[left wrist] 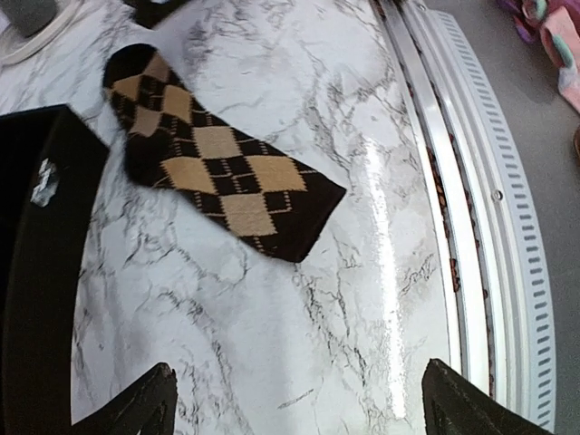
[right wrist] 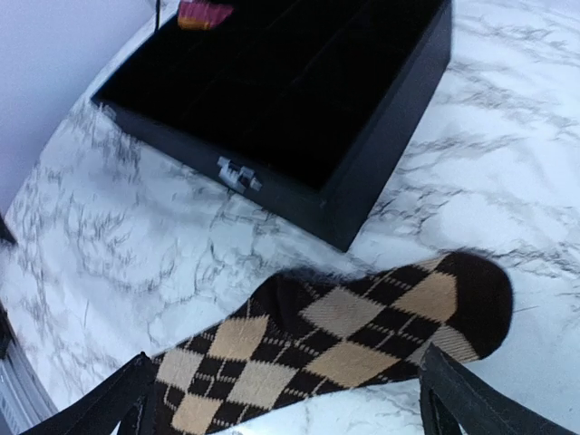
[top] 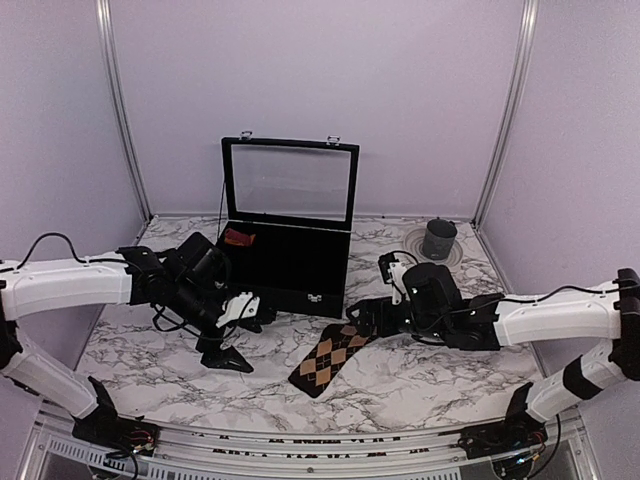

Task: Roll the socks
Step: Adjust the sock at the center of the board.

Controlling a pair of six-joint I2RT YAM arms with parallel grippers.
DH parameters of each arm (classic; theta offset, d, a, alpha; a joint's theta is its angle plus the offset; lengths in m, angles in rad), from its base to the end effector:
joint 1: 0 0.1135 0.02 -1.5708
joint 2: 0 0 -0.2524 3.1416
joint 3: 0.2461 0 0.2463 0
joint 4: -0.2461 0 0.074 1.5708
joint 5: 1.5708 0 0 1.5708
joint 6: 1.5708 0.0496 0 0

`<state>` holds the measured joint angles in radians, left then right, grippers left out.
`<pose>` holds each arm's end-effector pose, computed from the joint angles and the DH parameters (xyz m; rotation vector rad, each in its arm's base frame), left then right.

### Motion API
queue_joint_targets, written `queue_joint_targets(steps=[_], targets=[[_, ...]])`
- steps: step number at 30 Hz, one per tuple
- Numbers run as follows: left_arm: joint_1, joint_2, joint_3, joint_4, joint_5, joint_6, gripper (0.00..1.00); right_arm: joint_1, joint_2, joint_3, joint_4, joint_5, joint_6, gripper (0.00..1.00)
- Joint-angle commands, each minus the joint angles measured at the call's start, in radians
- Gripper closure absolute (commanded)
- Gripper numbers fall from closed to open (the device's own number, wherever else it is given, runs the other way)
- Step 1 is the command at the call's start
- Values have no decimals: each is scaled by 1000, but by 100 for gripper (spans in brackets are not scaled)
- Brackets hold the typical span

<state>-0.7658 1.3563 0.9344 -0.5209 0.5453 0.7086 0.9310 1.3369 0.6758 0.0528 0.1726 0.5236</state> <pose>0.1820 -0.2107 0.2228 1.8069 1.6600 -0.7057 0.1786 0.2257 0.1895 -0.3539 2.2132 0.6327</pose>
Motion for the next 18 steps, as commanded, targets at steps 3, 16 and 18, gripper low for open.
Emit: queue_joint_targets(steps=[3, 16, 18], targets=[[-162, 194, 86, -36, -122, 172, 18, 8, -75, -133, 182, 39, 0, 0], [-267, 418, 126, 144, -254, 288, 42, 214, 22, -154, 180, 128, -18, 11], [-270, 422, 126, 154, -258, 299, 42, 219, 13, -170, 196, 132, -10, 13]])
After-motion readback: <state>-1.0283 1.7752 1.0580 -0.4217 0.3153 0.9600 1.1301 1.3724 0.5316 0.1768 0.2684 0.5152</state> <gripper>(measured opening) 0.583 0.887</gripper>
